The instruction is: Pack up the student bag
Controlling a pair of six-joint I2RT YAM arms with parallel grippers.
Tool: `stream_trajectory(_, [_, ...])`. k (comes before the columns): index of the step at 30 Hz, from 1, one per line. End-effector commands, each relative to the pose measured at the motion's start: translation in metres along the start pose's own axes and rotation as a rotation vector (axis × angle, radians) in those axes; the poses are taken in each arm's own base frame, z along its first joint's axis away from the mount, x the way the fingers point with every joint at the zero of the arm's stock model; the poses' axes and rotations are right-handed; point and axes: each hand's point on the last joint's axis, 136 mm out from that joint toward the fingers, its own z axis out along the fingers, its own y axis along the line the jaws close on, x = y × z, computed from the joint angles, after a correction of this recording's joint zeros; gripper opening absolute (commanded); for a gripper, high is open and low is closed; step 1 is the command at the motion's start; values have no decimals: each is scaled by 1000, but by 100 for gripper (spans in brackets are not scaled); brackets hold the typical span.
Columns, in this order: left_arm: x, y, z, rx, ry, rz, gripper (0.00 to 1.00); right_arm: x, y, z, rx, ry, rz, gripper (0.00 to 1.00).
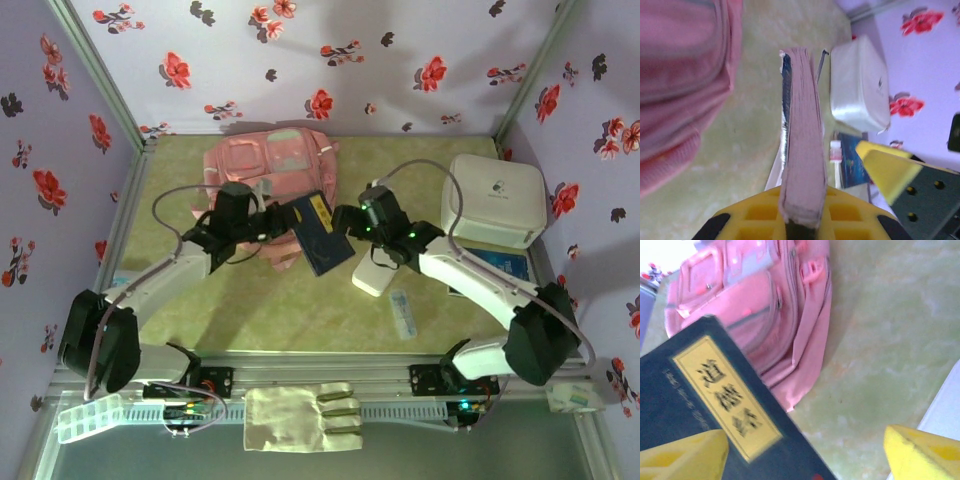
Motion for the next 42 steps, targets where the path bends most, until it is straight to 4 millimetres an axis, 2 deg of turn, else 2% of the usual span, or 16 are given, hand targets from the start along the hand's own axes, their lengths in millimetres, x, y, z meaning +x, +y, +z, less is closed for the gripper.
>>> stream_trajectory(1, [-43, -21, -20, 101, -91, 5, 0, -27, 13, -7, -94, -60, 85, 87])
stream_trajectory(4, [-78, -21, -35, 159, -175, -61, 0, -36, 29, -5, -193, -58, 149, 90])
stream_trajectory(8, [-114, -16, -52, 242, -259, -176, 0, -32, 52, 10, -308, 3, 230, 91])
stream_trajectory(13, [-137, -7, -62, 310, -314, -297, 0, -28, 80, 23, -492, 47, 338, 92])
stream_trajectory(21, [-139, -4, -65, 346, -319, -351, 0, -31, 107, 17, -718, 71, 490, 92])
stream_trajectory(25, [-137, 1, -63, 338, -319, -360, 0, -25, 108, 13, -731, 84, 510, 93])
stream_trajectory(29, [-137, 0, -64, 359, -324, -368, 0, -18, 117, 9, -754, 106, 518, 94])
stream_trajectory(38, [-137, -14, -74, 423, -330, -382, 0, -18, 135, 27, -783, 165, 658, 92])
stream_trajectory(42, [-137, -19, -77, 435, -327, -374, 0, -27, 147, 32, -833, 154, 661, 82])
